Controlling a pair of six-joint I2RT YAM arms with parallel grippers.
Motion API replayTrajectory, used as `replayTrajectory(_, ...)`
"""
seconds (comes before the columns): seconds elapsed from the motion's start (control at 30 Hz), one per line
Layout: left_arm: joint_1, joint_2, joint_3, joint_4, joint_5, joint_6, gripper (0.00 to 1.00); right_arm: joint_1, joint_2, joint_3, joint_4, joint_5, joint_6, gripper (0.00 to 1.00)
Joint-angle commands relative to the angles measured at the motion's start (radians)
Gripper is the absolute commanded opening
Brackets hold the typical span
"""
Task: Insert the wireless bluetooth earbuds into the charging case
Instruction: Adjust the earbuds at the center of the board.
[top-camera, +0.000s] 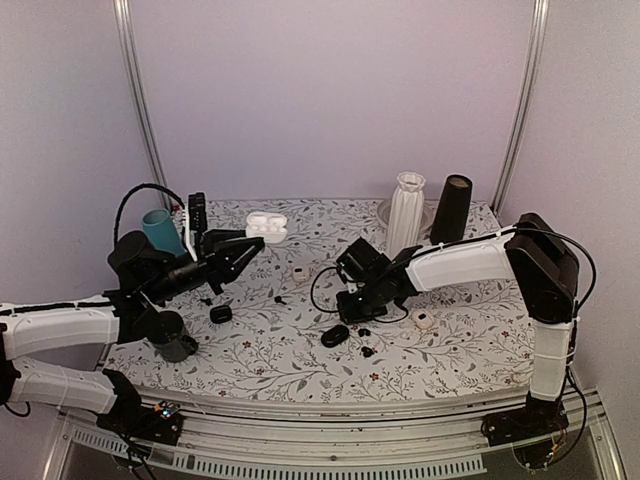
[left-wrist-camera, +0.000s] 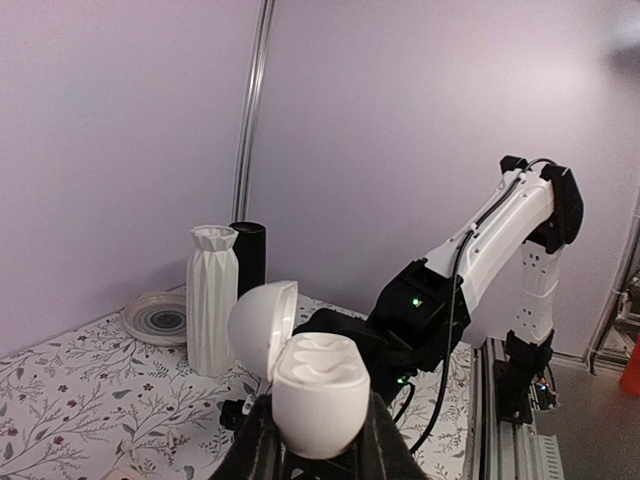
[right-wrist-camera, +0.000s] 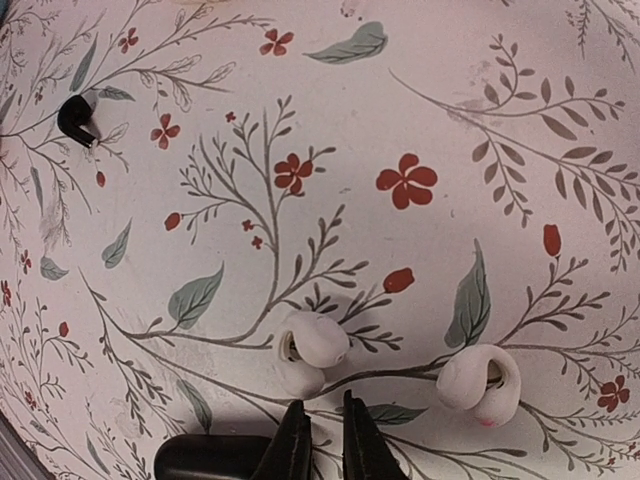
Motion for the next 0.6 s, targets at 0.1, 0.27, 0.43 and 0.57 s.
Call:
replayTrajectory(0.1,0.008,-0.027,-0.017,0.001,-0.013,0.015,0.0,0.015,0.036,0.025,0.015,-0.02,0.031,0.12)
replayTrajectory(0.27,0.011,-0.035,-0.024,-0.001,-0.017,0.018,0.0,0.023,0.04,0.027,0.036,-0.047,0.049,0.13)
replayTrajectory(0.43,0.012,-0.024,-0.014,-0.002,-0.015,0.015,0.0,0.022,0.045,0.023,0.073,-0.07,0.072,0.12)
replayTrajectory(0.57,0.011,-0.032,-0.024,0.009,-0.022,0.008,0.0,0.023,0.053,0.037,0.098,-0.068,0.098,0.13)
